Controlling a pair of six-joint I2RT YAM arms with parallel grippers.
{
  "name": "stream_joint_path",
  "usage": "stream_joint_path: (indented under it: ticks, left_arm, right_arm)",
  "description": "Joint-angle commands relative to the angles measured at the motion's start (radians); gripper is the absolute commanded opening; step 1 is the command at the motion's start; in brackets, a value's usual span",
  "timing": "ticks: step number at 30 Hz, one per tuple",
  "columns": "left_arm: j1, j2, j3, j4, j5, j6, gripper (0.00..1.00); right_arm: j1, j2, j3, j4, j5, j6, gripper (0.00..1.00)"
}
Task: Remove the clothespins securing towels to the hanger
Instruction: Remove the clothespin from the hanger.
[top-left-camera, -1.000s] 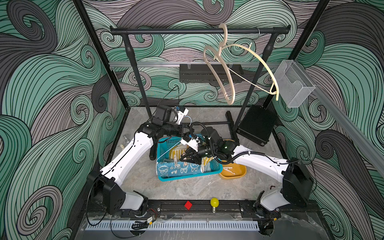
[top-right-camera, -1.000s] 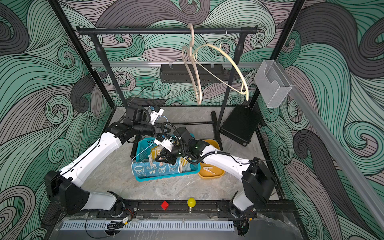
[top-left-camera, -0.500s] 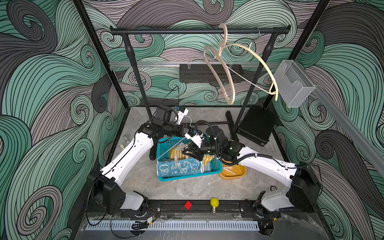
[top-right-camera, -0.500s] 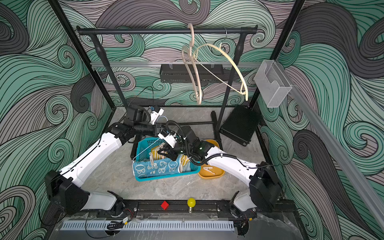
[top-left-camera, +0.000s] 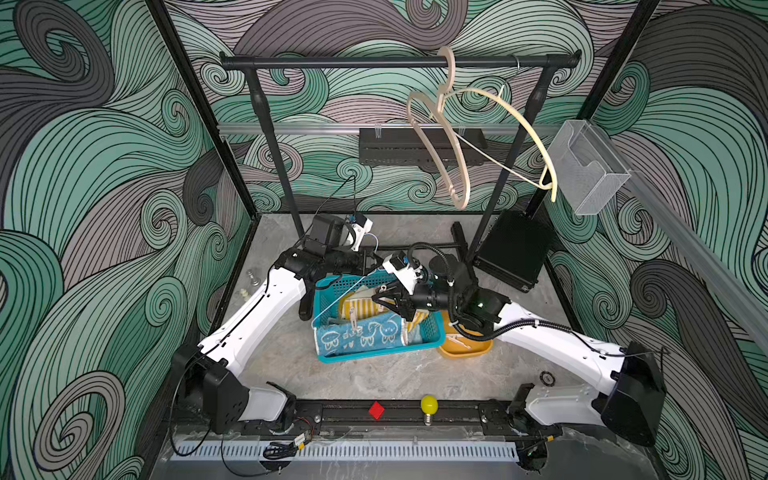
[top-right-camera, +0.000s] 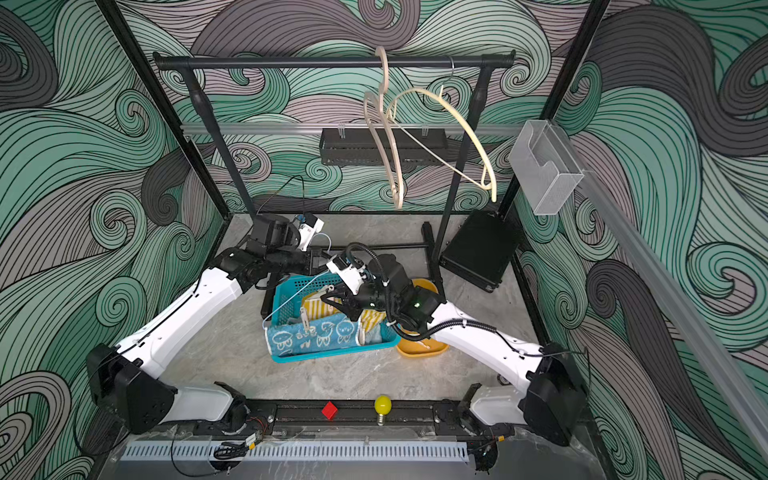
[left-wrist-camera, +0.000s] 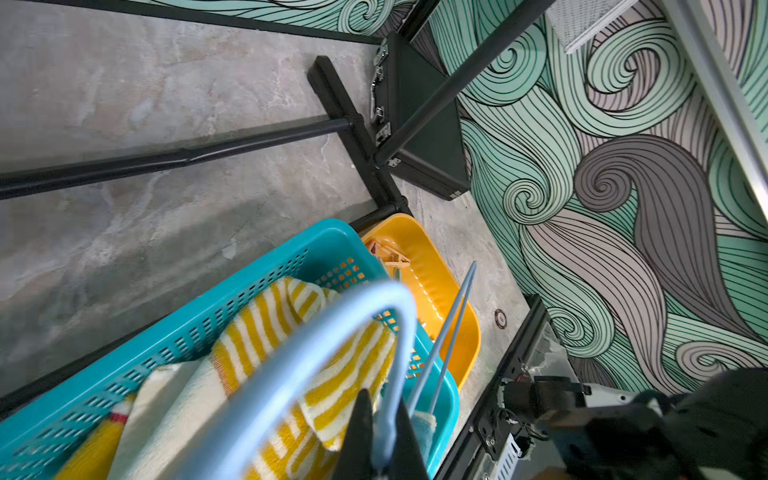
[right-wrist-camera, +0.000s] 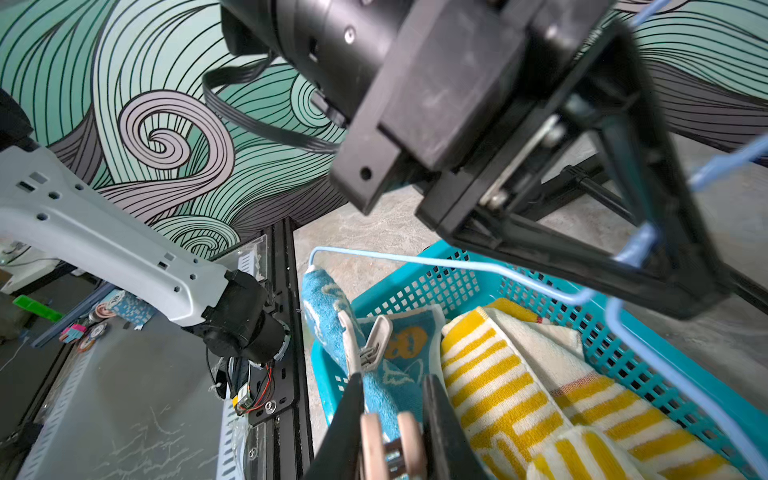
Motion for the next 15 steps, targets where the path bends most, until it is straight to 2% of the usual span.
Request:
stream_joint_path:
  ticks: [1, 15]
  left_arm:
    - [-0.003, -0.03, 0.013, -0.024, -0.066, -0.013, 0.0]
    - [-0.001, -0.056, -0.017, -0.048, -0.176, -0.021, 0.0]
  right_arm:
    - [0.0, -0.063, -0.026, 0.009, 0.079, 0.019, 0.0]
    - [-0.02, -0.25, -0.047, -0.168, 0.305, 0.05, 0.0]
